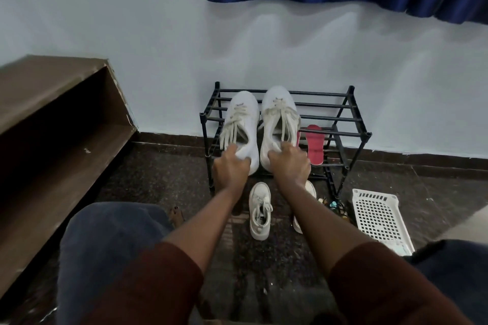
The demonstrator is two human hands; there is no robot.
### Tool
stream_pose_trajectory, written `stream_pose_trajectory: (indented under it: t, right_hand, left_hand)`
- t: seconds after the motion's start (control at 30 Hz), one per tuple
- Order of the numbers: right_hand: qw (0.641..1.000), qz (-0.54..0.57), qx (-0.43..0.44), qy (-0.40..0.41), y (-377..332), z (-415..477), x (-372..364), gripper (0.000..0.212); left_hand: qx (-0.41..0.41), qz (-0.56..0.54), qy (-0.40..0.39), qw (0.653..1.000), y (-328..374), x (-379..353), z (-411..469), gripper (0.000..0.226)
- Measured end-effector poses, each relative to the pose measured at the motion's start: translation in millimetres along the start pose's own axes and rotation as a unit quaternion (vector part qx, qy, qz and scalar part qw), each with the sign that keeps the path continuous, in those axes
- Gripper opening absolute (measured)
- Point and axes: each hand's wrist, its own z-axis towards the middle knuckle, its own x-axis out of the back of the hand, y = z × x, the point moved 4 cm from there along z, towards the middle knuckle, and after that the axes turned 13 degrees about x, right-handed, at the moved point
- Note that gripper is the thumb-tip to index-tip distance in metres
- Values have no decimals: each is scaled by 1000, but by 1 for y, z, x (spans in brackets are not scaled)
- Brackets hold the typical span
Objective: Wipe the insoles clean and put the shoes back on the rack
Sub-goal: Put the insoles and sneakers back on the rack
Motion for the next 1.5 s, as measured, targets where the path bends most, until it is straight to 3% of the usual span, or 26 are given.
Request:
stream_pose_trajectory:
  t: [0.13, 0.37, 0.57, 0.77, 0.9, 1.07, 1.2, 1.3, 1.4, 1.5]
  right_hand:
    - [999, 31, 12, 8, -13, 59, -5, 7]
    - [999, 23, 35, -24, -6, 145, -47, 18]
    - [997, 16, 41, -55, 9, 181, -87, 8]
    - [994, -20, 64, -91, 15, 188, -111, 21]
    - [990, -38, 79, -107, 16, 183, -111, 36]
    - [994, 3, 80, -76, 39, 152, -101, 57]
    - [998, -12, 22, -66, 79, 107, -103, 58]
    - [994, -25, -23, -106, 120, 64, -117, 51]
    - [982, -29, -97, -159, 166, 20, -133, 52]
    - [964, -24, -172, -203, 208, -15, -149, 47]
  left_hand:
    - [5, 28, -12, 1000, 27, -9, 58, 29]
    - [-7, 90, -23, 996, 41, -50, 139, 27]
    - [-28, 107, -29, 993, 50, -86, 175, 31]
    - [-22, 106, -16, 994, 49, -106, 177, 38]
    - [7, 67, -20, 998, 45, -119, 166, 61]
    - [3, 7, -16, 1000, 29, -131, 136, 74]
    - [19, 3, -26, 999, -1, -148, 95, 70]
    - [47, 78, -53, 994, -43, -169, 63, 70]
    - [85, 165, -114, 976, -91, -192, 32, 69]
    - [168, 180, -201, 948, -139, -215, 8, 66]
